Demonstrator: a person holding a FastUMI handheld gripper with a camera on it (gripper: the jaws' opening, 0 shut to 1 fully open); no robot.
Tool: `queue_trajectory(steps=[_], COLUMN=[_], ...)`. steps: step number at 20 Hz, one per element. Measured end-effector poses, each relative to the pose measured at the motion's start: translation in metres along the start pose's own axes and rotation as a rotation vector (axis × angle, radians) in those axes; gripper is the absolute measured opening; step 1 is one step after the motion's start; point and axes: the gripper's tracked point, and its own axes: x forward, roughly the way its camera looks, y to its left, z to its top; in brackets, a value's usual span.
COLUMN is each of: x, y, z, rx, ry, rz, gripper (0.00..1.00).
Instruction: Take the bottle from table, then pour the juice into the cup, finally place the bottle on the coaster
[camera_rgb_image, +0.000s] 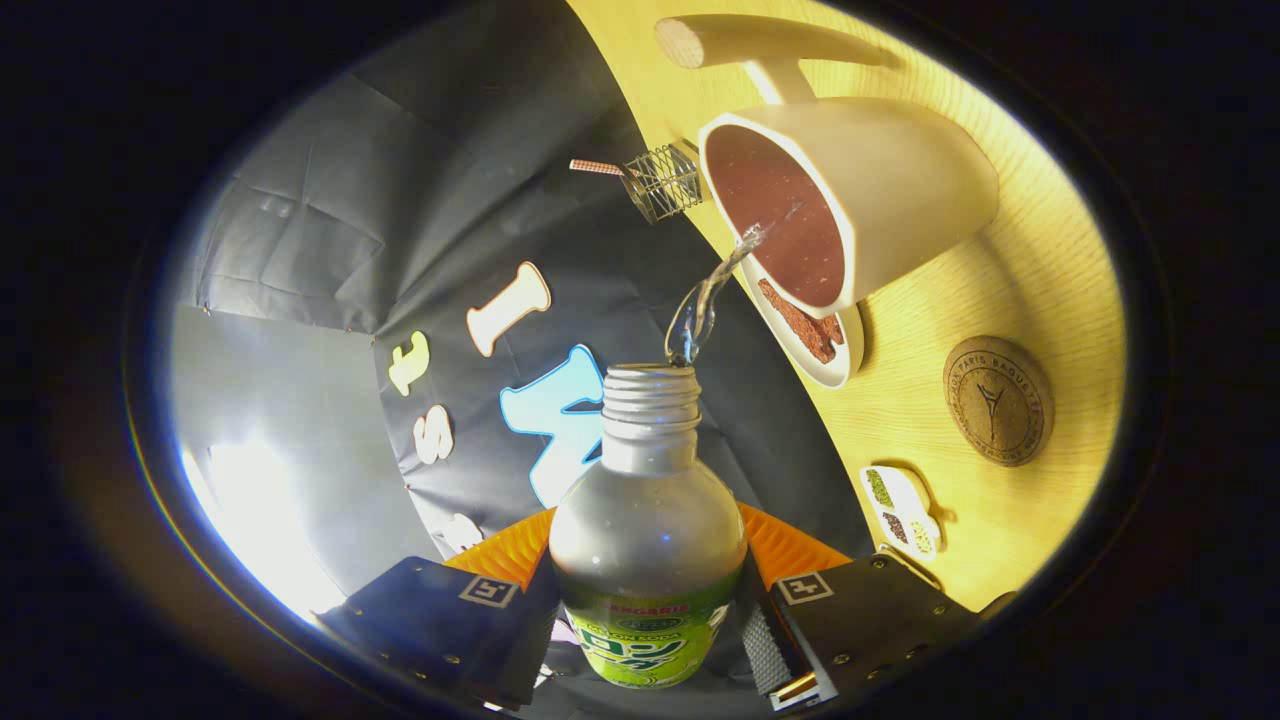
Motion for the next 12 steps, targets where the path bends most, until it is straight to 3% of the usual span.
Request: queue_trajectory(steps=[12], x=[0.003], y=[0.011], z=[0.008], rx=[0.096], ry=[-0.052], rz=[0.03], gripper=[0.78])
